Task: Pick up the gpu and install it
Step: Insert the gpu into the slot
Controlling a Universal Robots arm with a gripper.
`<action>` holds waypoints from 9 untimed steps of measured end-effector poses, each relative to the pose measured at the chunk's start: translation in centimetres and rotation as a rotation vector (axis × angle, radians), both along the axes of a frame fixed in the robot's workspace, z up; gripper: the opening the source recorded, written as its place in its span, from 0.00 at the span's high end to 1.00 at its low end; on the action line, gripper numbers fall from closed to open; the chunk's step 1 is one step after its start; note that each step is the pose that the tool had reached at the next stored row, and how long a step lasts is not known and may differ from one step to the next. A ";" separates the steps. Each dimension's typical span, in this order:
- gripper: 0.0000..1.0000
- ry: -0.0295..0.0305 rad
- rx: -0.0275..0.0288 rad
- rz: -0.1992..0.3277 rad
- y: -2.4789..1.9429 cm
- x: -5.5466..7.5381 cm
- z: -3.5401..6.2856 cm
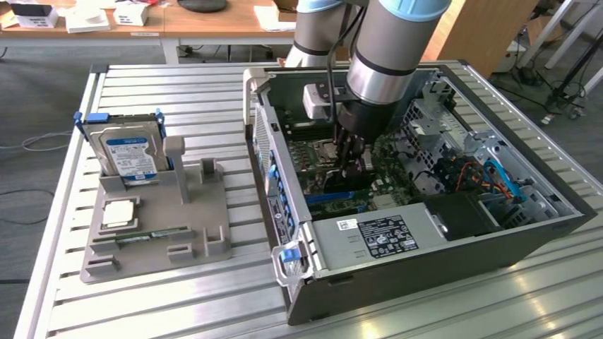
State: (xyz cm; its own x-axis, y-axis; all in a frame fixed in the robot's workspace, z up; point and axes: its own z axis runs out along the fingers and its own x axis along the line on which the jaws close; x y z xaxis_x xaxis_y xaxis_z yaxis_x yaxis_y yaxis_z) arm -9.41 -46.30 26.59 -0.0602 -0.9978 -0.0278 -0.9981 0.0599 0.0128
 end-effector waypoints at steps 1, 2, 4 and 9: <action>0.73 -0.0001 0.0000 0.000 0.00 0.0 0.00; 0.73 -0.0001 0.0000 0.000 0.00 0.0 -0.01; 0.73 -0.0001 0.0001 0.000 0.00 0.0 -0.01; 0.73 0.0000 0.0000 0.000 0.00 0.0 -0.15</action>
State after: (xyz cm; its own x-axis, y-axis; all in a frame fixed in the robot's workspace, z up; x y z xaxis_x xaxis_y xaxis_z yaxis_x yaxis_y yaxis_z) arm -9.40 -46.29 26.44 -0.0602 -0.9978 -0.0278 -0.9981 0.0599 0.0127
